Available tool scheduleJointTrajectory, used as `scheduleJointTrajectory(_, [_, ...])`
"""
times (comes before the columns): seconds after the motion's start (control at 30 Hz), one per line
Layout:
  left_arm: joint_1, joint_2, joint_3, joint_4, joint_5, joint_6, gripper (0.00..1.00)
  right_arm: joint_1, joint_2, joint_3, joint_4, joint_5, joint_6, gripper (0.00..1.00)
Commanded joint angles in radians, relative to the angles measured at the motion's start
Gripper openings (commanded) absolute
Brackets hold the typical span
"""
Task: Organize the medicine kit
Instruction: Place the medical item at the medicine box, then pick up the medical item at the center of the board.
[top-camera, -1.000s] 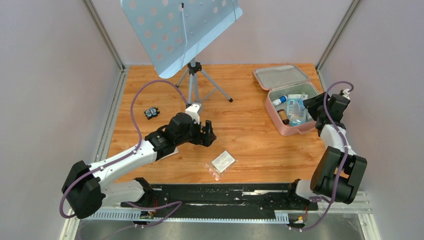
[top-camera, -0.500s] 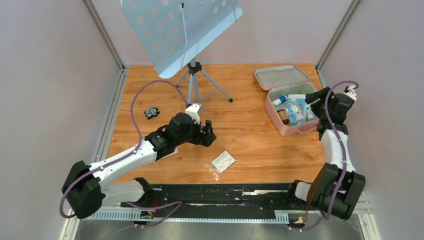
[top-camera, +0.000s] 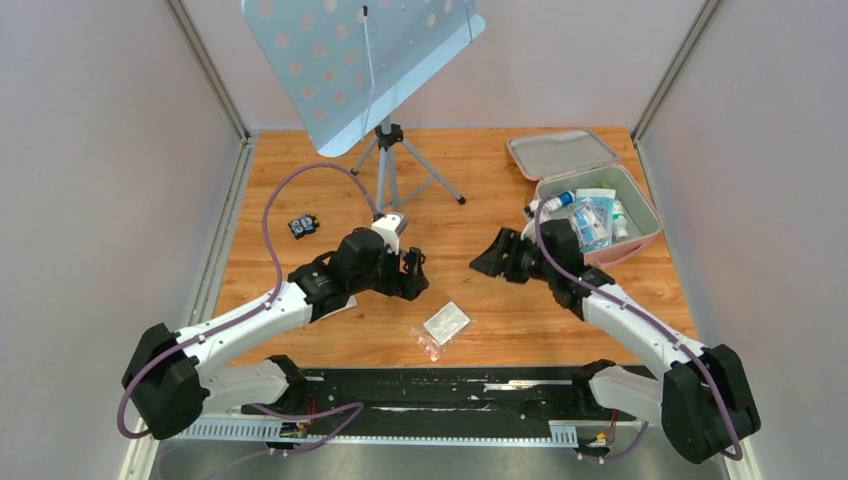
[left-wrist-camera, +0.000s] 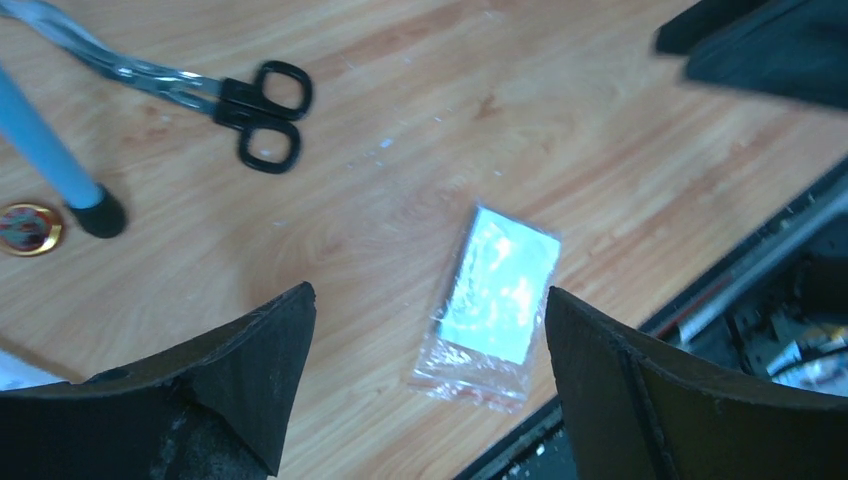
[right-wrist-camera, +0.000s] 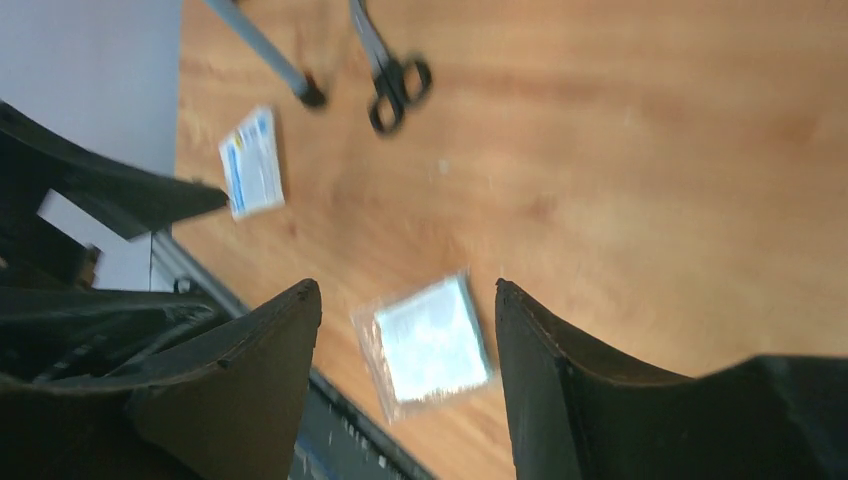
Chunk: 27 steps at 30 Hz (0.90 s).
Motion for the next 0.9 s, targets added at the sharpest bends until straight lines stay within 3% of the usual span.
scheduleJointTrajectory(0.0, [0.001,0.038,-0.023,-0.001,0.204,0.043,0.90,0.062,-0.018,-0.149,0.056,-0.072,0.217,0.63])
scheduleJointTrajectory(0.17, [0.001,0.132,-0.078,0.050,0.354,0.044,0.77,0.095,-0.023,-0.266,0.145,-0.089,0.329,0.63])
scheduleJointTrajectory(0.57, [0.001,0.269,-0.095,0.107,0.428,0.038,0.30,0.113,0.139,-0.359,0.353,-0.168,0.425,0.63])
scheduleJointTrajectory(0.73, [0.001,0.321,-0.102,0.126,0.440,0.030,0.21,0.141,0.221,-0.352,0.431,-0.182,0.445,0.63])
scheduleJointTrajectory(0.87, [0.001,0.345,-0.107,0.134,0.437,0.030,0.19,0.141,0.266,-0.352,0.494,-0.198,0.472,0.63])
